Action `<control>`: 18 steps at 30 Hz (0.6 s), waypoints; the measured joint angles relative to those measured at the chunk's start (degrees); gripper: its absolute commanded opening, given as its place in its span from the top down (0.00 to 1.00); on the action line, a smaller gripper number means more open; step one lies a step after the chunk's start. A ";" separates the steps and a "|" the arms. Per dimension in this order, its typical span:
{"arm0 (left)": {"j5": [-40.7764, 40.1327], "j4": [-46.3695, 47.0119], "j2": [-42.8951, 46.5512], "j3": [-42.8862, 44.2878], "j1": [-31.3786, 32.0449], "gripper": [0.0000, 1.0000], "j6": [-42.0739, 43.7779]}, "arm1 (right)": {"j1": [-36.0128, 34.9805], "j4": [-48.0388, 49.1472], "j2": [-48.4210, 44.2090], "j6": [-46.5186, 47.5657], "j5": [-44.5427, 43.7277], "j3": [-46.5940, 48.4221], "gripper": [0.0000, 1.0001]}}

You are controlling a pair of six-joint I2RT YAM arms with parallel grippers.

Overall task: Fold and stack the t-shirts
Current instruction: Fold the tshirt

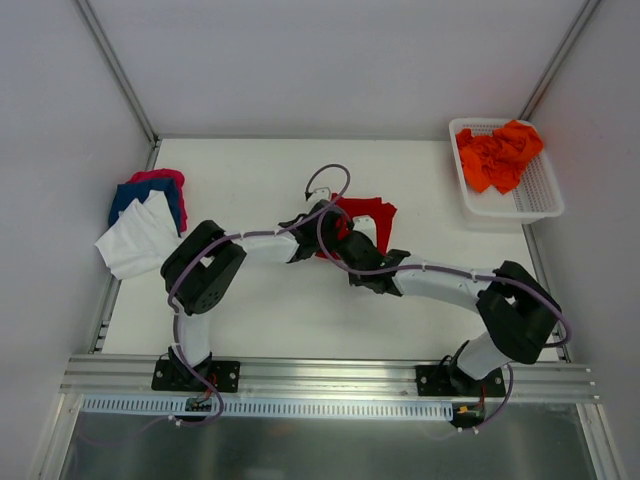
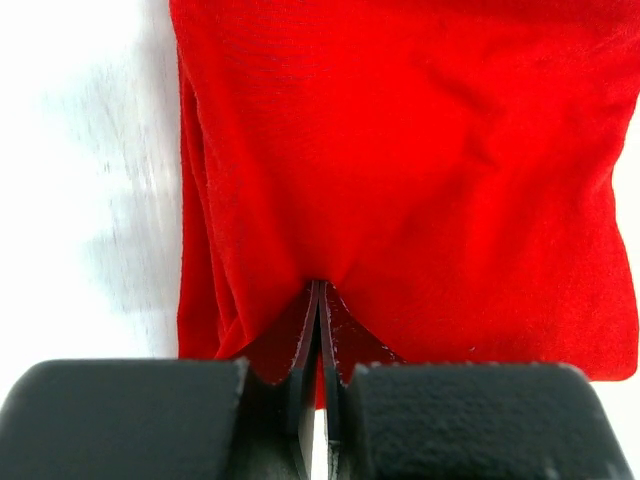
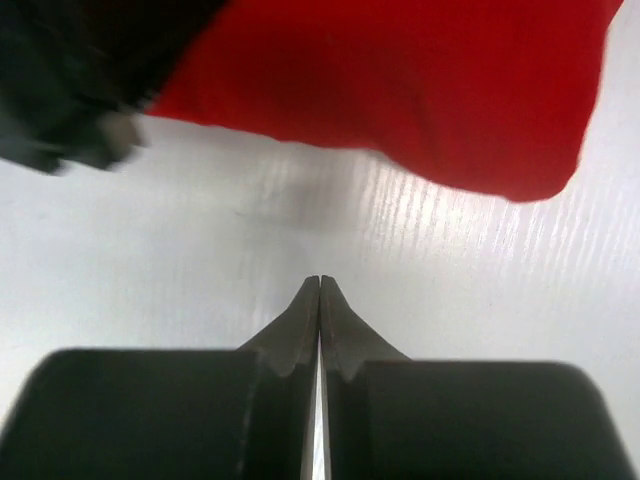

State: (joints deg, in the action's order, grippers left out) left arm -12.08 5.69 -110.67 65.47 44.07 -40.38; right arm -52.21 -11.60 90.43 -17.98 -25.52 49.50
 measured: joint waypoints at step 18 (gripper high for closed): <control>0.22 0.13 2.93 -4.33 -0.98 1.00 -4.74 | 3.96 1.84 4.37 5.99 5.46 12.26 1.00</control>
State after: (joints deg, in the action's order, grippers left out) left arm -11.86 5.82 -107.74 61.14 43.09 -45.12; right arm -48.25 -9.76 94.80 -11.99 -20.05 61.76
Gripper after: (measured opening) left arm 0.003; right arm 0.007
